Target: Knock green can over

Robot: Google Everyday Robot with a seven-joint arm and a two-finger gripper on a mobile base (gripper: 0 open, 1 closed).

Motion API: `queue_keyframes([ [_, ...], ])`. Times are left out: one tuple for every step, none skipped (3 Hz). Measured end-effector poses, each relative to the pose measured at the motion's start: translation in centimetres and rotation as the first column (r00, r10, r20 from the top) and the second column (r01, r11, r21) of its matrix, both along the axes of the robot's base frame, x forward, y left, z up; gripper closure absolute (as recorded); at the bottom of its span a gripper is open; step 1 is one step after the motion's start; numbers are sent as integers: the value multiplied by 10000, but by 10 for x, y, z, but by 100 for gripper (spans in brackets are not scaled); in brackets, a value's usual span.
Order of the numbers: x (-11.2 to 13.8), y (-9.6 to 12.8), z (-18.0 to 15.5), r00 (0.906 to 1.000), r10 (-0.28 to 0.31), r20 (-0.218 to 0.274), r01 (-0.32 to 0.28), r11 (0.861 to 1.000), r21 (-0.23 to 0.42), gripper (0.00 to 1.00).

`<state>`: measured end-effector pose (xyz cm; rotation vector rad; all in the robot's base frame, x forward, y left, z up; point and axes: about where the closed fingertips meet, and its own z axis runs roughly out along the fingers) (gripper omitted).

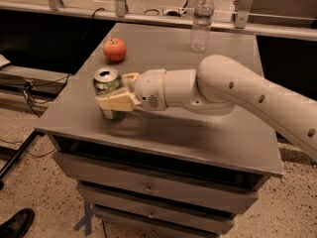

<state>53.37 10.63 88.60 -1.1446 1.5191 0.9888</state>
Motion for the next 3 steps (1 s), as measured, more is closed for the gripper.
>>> queue_keyframes([
  [9,-49,39,9883,-1031,1123,1090,9929,-473,94],
  [18,-95,60,9766,-1419,1615,1679,9727,-1605,100],
  [28,-137,61,9770,-1518,1497,1931,9274,-3204,100],
])
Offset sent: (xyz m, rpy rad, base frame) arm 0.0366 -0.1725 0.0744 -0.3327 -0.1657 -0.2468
